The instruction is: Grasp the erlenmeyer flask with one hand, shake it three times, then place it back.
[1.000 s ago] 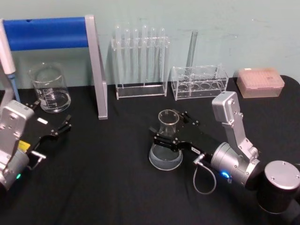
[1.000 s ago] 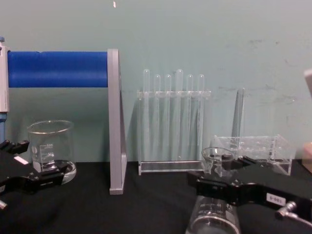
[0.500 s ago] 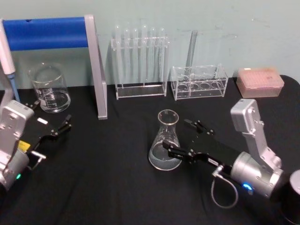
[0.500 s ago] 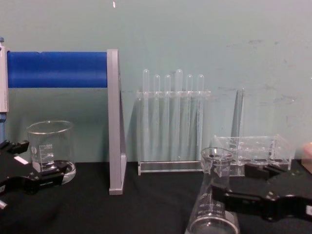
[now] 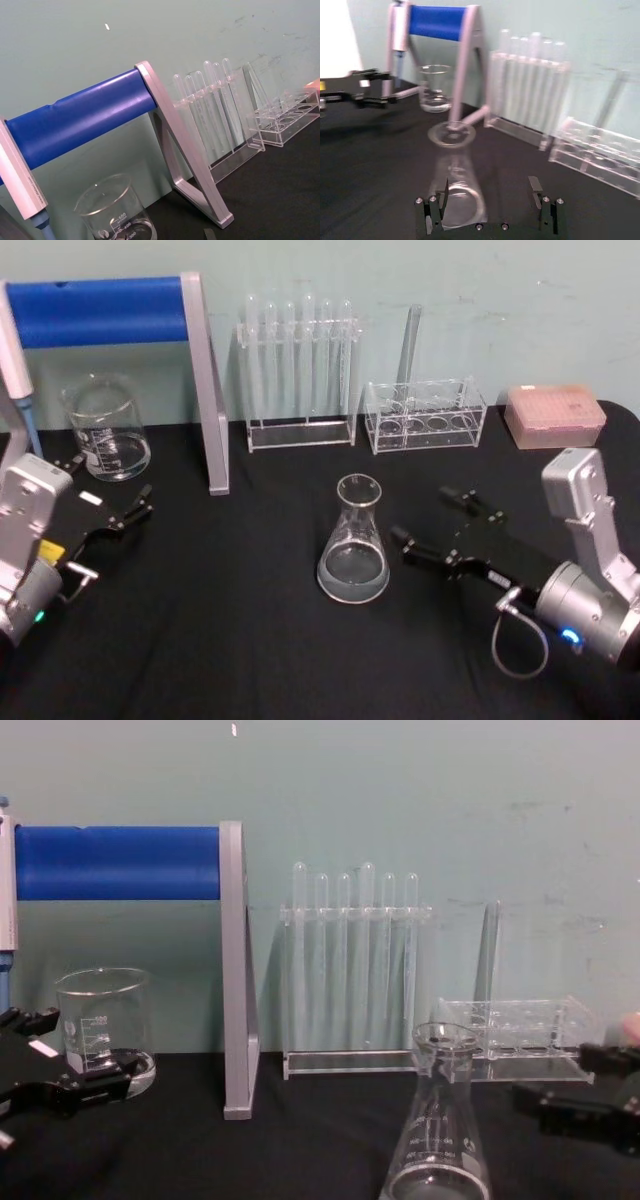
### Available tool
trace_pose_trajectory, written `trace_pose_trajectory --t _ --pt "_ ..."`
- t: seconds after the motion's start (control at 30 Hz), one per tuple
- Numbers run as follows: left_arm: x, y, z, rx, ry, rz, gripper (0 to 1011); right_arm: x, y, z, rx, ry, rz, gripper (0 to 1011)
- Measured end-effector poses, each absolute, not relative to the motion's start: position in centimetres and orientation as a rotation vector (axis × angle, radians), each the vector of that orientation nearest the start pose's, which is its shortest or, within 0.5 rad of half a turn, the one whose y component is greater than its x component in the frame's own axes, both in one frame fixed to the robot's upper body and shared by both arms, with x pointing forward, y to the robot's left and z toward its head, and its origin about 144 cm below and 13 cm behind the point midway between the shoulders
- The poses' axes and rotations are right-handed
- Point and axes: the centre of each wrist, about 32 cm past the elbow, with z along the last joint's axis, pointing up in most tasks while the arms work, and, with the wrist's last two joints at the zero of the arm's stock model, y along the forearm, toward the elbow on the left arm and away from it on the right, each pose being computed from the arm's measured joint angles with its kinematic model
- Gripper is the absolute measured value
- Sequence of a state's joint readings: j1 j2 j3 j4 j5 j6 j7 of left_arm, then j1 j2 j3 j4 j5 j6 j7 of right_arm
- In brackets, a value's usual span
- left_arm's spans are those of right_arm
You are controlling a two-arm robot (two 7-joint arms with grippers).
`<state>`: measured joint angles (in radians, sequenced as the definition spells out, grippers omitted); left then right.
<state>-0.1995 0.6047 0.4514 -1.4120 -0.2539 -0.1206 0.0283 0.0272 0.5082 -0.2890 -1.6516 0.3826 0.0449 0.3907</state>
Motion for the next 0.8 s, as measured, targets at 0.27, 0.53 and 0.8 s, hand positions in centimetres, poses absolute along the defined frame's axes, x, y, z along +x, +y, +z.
trace_pose_trajectory --t 0.27,0.53,0.8 --pt "48.9 31.0 114.0 0.304 -0.285 1.248 1001 46.9 -28.8 116.2 -0.134 -0.058 -1.079 1000" --pt "48.9 31.0 114.0 0.304 -0.285 1.248 1001 48.6 -28.0 115.2 -0.159 -0.158 -1.212 1000" --pt "48.9 31.0 114.0 0.304 -0.285 1.248 1001 49.8 -26.3 113.8 -0.211 -0.270 -1.239 1000"
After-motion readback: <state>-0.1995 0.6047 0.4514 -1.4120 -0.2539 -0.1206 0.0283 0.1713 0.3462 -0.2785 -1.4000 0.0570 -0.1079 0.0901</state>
